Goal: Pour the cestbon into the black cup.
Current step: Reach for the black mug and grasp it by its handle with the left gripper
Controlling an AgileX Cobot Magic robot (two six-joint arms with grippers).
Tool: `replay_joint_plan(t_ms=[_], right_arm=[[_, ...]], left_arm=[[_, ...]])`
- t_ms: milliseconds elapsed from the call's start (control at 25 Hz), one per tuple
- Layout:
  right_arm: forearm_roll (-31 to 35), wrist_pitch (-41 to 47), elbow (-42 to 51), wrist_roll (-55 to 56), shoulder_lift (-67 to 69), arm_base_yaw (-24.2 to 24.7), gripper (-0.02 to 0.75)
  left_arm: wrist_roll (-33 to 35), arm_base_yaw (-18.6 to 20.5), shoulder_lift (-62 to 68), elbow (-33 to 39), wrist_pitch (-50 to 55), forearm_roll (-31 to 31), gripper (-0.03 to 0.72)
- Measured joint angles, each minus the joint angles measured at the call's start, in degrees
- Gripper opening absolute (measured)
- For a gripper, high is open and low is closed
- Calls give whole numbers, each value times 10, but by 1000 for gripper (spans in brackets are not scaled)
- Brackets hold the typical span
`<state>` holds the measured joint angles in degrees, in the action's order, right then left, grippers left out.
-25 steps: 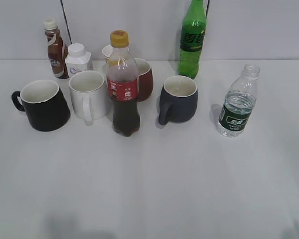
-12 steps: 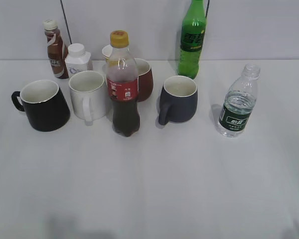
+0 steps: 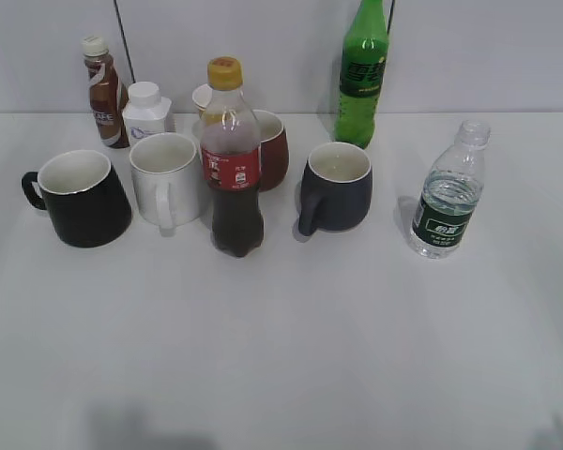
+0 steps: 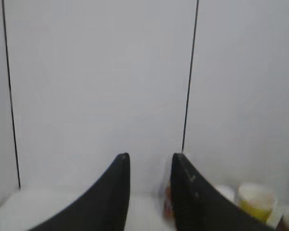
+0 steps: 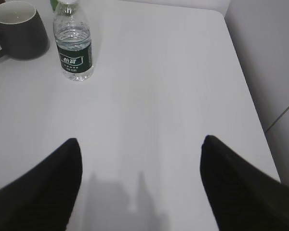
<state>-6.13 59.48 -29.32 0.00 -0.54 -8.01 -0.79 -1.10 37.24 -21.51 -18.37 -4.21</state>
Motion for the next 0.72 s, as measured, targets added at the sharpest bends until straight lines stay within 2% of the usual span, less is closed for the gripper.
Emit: replay_joint_plan(t_ms=[120, 320, 480, 560, 720], right_arm=[[0, 0, 0, 0, 0, 0, 589], [0, 0, 0, 0, 0, 0, 589], [0, 0, 0, 0, 0, 0, 589], [0, 0, 0, 0, 0, 0, 589], [0, 0, 0, 0, 0, 0, 589]], left_arm=[[0, 0, 155, 13, -71, 8, 228], [-1, 0, 390, 18, -191, 94, 230], [-32, 4, 533, 18, -307, 116, 232], [-43, 15, 593, 18, -334, 128, 232], [-66, 69, 655, 18, -356, 190, 232]])
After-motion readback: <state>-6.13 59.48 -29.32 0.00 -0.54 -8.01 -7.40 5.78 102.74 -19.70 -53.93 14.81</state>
